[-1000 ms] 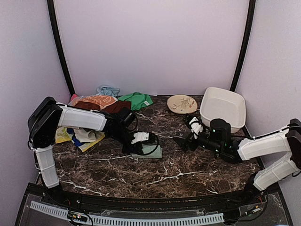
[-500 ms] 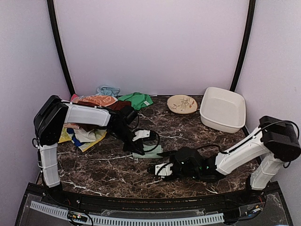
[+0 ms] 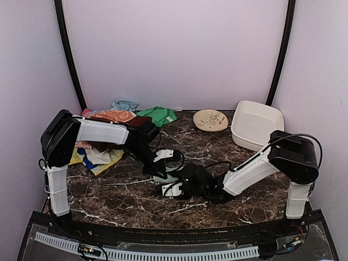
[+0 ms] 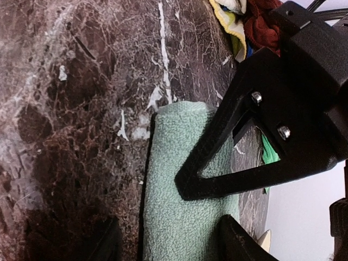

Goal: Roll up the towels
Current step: Roll the towel at the center of the board.

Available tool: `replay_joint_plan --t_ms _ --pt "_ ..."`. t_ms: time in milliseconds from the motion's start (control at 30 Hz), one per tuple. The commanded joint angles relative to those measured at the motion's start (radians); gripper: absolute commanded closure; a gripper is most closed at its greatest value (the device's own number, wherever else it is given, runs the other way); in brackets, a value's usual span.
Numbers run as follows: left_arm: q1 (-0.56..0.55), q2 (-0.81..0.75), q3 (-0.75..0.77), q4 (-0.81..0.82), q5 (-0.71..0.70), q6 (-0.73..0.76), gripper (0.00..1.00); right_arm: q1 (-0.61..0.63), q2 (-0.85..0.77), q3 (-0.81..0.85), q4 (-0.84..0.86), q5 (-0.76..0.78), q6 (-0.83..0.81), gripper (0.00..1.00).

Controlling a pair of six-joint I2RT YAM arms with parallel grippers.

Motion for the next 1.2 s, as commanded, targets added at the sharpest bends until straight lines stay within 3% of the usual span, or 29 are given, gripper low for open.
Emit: replay_joint_plan --t_ms 0,233,433,667,700,733,1167 --pt "-0.015 0.105 -0.066 -0.219 -0.041 0.032 0.97 -0.046 0.051 0.042 -0.071 0.008 0.029 0.41" --pt "0.013 0.106 -0.070 -0.238 0.007 0.062 0.91 -0.108 0.089 0.077 -0.187 -0.075 0.098 0.47" --pt "0.055 0.103 -0.057 -0.250 0.072 0.052 0.66 -0.145 0.128 0.130 -0.313 -0.188 0.140 0.58" --pt "0.103 0.048 -0.076 -0.243 0.101 0.019 0.64 -0.154 0.178 0.215 -0.500 -0.299 0.193 0.67" --pt "0.130 0.035 -0.080 -0.244 0.108 0.018 0.45 -0.156 0.185 0.228 -0.528 -0.320 0.198 0.67" --pt "0.152 0.017 -0.085 -0.243 0.111 0.011 0.40 -0.157 0.191 0.239 -0.562 -0.346 0.204 0.68" --pt "0.459 -0.319 -0.167 -0.278 0.133 -0.001 0.38 -0.180 0.320 0.459 -0.969 -0.547 0.227 0.70"
